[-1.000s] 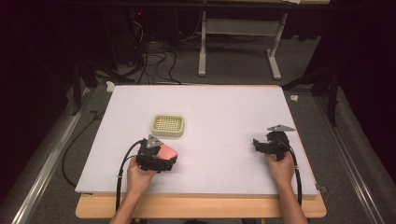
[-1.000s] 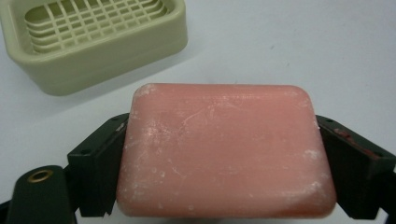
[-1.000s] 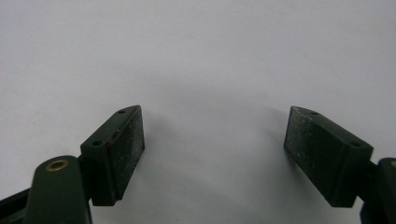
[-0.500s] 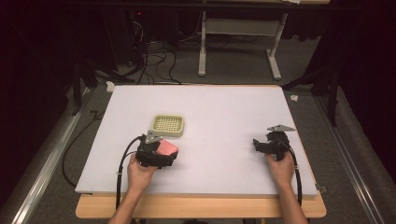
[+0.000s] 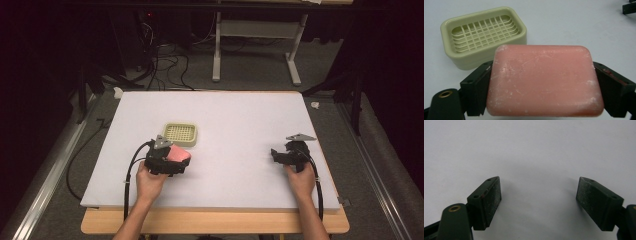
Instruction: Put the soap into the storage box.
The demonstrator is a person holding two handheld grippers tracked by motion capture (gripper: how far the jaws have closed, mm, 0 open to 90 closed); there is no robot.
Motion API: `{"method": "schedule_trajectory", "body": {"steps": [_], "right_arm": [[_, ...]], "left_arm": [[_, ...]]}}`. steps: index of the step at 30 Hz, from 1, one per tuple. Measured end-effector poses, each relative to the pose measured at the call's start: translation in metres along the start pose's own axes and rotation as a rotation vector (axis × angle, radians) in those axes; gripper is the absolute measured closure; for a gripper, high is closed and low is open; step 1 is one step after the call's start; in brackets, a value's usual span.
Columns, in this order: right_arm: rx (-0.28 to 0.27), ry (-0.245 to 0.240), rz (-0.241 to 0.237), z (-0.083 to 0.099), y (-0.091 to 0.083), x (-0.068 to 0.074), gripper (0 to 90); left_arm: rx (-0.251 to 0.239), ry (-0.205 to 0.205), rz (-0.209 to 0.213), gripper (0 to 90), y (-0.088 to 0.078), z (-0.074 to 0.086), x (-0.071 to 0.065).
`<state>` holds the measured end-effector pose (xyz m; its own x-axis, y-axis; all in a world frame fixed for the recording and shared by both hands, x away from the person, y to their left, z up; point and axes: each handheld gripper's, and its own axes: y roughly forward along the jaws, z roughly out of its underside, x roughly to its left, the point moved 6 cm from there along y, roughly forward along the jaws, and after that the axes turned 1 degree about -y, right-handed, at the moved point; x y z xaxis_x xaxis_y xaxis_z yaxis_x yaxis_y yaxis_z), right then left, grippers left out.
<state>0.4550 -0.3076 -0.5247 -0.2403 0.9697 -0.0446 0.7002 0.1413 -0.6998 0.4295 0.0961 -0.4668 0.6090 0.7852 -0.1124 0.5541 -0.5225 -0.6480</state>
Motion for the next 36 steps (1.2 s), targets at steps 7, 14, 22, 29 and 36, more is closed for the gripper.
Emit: {"method": "schedule_trajectory", "body": {"steps": [7, 14, 22, 29, 36], "right_arm": [[0.000, 0.000, 0.000, 0.000, 0.000, 0.000, 20.6], [0.002, 0.000, -0.001, 0.000, 0.000, 0.000, 20.6], [0.002, 0.000, -0.001, 0.000, 0.000, 0.000, 20.6], [0.001, 0.000, 0.000, 0.000, 0.000, 0.000, 20.6], [0.001, 0.000, 0.001, 0.000, 0.000, 0.000, 20.5]], "left_arm": [[-0.003, -0.012, 0.003, 13.9, 0.001, -0.007, 0.002], [-0.012, -0.059, 0.021, 14.0, 0.002, -0.015, 0.007], [-0.019, -0.073, 0.004, 13.9, 0.002, -0.023, 0.012], [-0.009, -0.072, -0.006, 13.9, 0.006, -0.030, 0.015], [-0.005, -0.075, -0.022, 13.9, 0.007, -0.038, 0.017]]}}
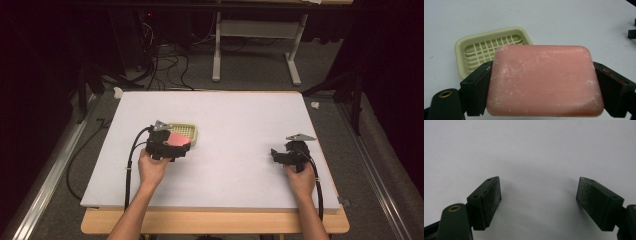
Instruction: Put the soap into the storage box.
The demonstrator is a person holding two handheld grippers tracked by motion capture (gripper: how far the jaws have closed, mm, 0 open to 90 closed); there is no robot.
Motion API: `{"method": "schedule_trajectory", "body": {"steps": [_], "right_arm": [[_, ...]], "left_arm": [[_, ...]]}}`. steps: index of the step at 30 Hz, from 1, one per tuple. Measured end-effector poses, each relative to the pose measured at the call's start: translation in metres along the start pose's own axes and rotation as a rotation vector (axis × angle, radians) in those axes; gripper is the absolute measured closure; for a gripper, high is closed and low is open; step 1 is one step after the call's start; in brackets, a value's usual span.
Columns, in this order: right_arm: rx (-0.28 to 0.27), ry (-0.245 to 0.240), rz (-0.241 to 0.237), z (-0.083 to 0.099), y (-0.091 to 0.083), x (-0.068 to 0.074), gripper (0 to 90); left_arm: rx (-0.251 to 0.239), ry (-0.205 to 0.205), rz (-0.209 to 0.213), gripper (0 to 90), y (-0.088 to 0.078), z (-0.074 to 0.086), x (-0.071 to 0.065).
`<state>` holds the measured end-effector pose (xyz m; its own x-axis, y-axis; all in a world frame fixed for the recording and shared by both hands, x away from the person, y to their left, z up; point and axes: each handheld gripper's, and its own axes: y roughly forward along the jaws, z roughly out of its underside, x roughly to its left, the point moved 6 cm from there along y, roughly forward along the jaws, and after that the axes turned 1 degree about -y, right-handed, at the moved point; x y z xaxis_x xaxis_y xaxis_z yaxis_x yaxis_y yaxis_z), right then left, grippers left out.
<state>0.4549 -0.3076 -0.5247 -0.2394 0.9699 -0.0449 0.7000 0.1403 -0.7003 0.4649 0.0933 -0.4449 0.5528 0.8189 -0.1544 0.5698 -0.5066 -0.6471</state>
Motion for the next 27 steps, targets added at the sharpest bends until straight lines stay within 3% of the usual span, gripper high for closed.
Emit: {"method": "schedule_trajectory", "body": {"steps": [9, 17, 22, 27], "right_arm": [[0.000, 0.000, 0.000, 0.000, 0.000, 0.000, 20.5], [0.002, 0.000, -0.002, 0.000, 0.000, 0.000, 20.5], [0.002, 0.000, -0.002, 0.000, 0.000, 0.000, 20.5], [0.002, 0.001, -0.002, 0.000, 0.000, 0.000, 20.5]], "left_arm": [[0.019, 0.001, -0.022, 13.9, 0.004, -0.006, 0.005], [0.019, -0.035, -0.035, 13.9, 0.004, -0.008, 0.015], [0.034, -0.034, -0.054, 13.9, 0.006, -0.009, 0.020], [0.040, -0.049, -0.044, 13.9, 0.011, -0.015, 0.022]]}}
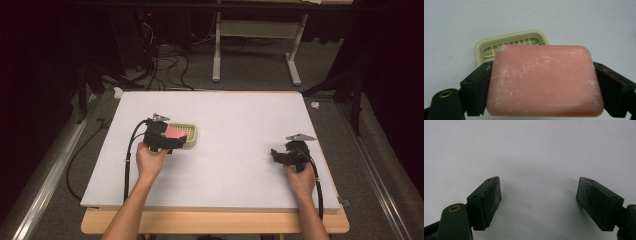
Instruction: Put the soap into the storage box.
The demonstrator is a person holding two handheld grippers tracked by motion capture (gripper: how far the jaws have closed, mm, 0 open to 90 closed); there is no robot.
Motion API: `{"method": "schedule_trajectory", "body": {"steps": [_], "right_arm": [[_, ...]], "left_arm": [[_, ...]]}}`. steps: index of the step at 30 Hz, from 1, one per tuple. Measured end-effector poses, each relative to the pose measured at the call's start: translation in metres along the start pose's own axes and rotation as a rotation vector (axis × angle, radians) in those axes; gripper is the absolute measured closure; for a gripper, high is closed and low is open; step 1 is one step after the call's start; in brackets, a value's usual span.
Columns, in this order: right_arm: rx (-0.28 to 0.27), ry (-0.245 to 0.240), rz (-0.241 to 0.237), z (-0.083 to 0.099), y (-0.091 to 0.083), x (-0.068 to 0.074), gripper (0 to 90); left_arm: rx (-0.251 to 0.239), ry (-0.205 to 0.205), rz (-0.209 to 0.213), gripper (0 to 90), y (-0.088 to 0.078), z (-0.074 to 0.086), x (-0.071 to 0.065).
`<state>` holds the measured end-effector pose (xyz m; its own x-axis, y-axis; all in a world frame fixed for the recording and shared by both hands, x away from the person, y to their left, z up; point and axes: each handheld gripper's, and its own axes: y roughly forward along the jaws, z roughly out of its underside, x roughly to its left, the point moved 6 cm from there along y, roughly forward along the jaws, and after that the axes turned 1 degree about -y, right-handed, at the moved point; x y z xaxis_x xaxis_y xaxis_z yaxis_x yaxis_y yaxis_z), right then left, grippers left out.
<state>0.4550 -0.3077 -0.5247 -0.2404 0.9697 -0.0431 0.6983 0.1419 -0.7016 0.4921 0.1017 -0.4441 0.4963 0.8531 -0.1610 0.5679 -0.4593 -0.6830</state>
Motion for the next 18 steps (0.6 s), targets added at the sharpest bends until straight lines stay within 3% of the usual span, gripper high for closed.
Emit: {"method": "schedule_trajectory", "body": {"steps": [9, 12, 18], "right_arm": [[0.000, 0.000, 0.000, 0.000, 0.000, 0.000, 20.5], [0.000, 0.000, -0.001, 0.000, 0.000, 0.000, 20.5], [0.000, 0.000, 0.000, 0.000, 0.000, 0.000, 20.5]], "left_arm": [[0.013, 0.001, -0.009, 13.9, 0.012, -0.014, -0.001], [0.038, 0.006, -0.031, 13.9, 0.018, -0.015, 0.002], [0.052, -0.031, -0.044, 13.9, 0.028, -0.017, 0.008]]}}
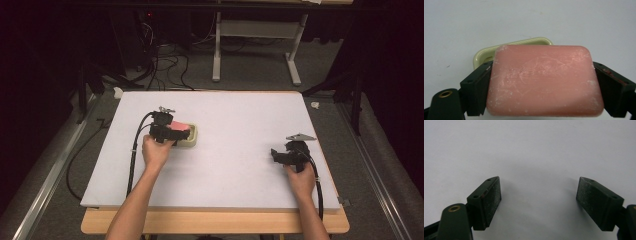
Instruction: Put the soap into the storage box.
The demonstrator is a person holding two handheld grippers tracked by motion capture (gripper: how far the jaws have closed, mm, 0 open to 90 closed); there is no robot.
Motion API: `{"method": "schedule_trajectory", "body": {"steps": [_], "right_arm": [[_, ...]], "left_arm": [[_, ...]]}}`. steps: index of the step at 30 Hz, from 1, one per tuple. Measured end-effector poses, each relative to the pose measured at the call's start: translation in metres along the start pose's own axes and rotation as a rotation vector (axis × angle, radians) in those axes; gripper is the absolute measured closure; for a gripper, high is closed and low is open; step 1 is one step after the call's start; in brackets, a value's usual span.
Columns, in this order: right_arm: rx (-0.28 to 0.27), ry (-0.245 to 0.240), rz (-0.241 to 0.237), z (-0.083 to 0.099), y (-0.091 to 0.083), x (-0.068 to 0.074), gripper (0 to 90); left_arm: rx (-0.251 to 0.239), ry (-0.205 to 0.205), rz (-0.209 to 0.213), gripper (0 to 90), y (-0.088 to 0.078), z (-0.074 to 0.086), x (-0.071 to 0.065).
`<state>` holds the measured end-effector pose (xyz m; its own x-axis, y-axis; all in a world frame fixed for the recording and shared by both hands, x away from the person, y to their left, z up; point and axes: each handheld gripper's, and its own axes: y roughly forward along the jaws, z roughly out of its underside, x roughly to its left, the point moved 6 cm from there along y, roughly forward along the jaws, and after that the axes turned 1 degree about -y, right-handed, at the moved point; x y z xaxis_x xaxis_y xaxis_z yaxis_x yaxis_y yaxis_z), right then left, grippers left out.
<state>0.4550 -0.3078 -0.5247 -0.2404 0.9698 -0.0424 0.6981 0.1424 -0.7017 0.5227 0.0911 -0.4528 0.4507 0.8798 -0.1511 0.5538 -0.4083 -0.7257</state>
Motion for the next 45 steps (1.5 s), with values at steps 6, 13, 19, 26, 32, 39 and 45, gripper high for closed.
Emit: {"method": "schedule_trajectory", "body": {"steps": [6, 13, 19, 26, 32, 39, 45], "right_arm": [[0.000, 0.000, 0.000, 0.000, 0.000, 0.000, 20.5], [-0.002, -0.002, 0.002, 0.000, 0.000, 0.000, 20.5], [-0.003, -0.001, 0.003, 0.000, 0.000, 0.000, 20.5], [-0.003, -0.002, 0.004, 0.000, 0.000, 0.000, 20.5], [-0.003, -0.002, 0.004, 0.000, 0.000, 0.000, 20.5], [-0.004, -0.002, 0.004, 0.000, 0.000, 0.000, 20.5], [-0.003, -0.002, 0.004, 0.000, 0.000, 0.000, 20.5]], "left_arm": [[0.037, -0.023, -0.029, 13.9, 0.012, 0.002, 0.006], [0.073, -0.015, -0.056, 13.9, 0.026, 0.005, 0.006], [0.091, -0.006, -0.079, 13.9, 0.033, 0.008, 0.005], [0.119, -0.009, -0.097, 13.9, 0.039, 0.010, 0.007], [0.119, -0.014, -0.098, 13.8, 0.041, 0.011, 0.007], [0.112, -0.024, -0.096, 13.6, 0.042, 0.010, 0.007], [0.092, -0.021, -0.075, 10.7, 0.038, 0.007, 0.006]]}}
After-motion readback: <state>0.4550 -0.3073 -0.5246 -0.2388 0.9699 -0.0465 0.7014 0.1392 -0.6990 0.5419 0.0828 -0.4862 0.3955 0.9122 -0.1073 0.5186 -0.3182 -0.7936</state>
